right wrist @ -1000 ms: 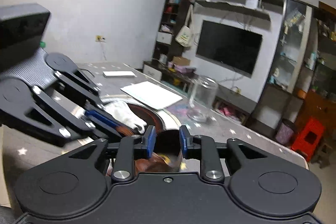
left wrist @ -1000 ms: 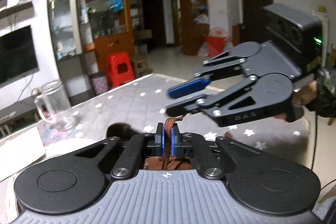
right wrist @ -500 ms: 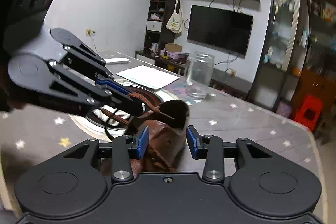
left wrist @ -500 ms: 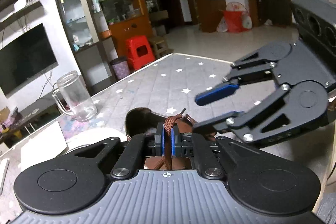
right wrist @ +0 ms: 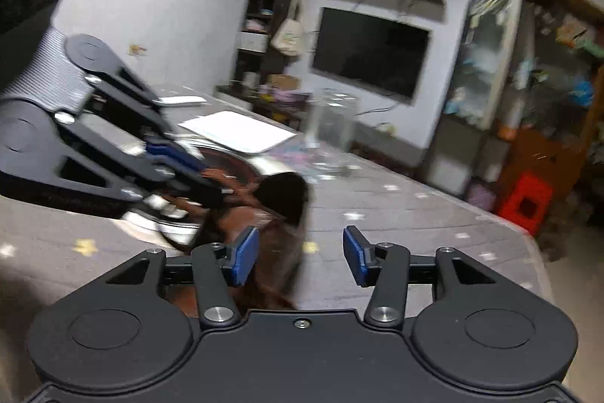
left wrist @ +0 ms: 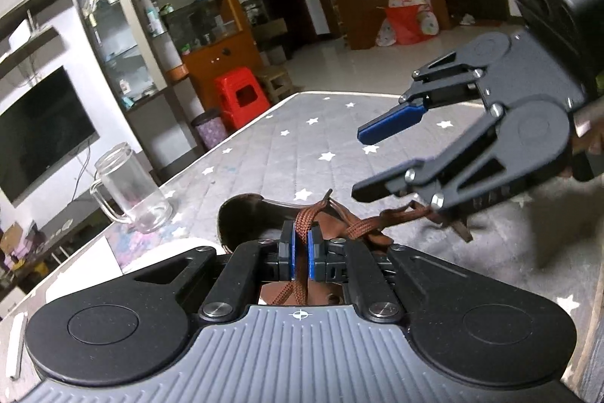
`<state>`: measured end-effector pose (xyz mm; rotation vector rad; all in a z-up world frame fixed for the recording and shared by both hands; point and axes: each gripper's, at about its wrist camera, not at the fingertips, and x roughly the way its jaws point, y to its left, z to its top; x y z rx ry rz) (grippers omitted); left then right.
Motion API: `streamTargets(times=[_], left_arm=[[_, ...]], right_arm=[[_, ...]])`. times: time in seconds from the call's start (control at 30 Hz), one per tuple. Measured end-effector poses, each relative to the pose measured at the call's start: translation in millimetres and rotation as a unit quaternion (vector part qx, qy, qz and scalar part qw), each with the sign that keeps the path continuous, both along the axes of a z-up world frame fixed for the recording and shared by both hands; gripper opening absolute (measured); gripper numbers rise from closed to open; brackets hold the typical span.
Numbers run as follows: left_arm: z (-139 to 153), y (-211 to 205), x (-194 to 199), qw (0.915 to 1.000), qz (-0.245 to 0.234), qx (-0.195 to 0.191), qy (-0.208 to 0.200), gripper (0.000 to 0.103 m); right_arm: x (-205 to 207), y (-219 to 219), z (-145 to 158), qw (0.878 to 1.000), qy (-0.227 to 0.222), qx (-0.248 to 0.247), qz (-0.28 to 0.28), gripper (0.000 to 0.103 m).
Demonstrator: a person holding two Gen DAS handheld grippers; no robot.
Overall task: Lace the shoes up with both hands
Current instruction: 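Pull the lace taut with the left gripper while the right gripper holds the shoe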
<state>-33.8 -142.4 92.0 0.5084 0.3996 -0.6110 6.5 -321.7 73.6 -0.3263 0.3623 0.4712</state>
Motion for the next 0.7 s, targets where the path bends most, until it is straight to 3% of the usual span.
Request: streamTargets(times=[0.13,0.37,0.5,0.7], left_arm=[[4.6,8.1,2.6,0.9994,0.014,-0.03,0.004,0.007],[0.7,11.6,-0.7,0.9994,-0.003,-0.034,0.005,0.007],[-2.3,7.7,0.1,0.9994,-0.028,-0.02,0.002,0.007],[-8.0,9.7,11.7,0.9981,-0.06,-0.012,0.001,0.007]], right_arm=[[6.3,-2.6,6.0,0.998,0.032,0.048,0.005,0.052],[9.5,25.8,-1.1,0.998,0.035,0.058,-0.004,0.052],[9.8,30.4,-4.0,0.998,0.033,0.04,-0.031,0.053],[2.3,29.2,-2.7,0.998,0.021,-0.015,-0.053,0.061]])
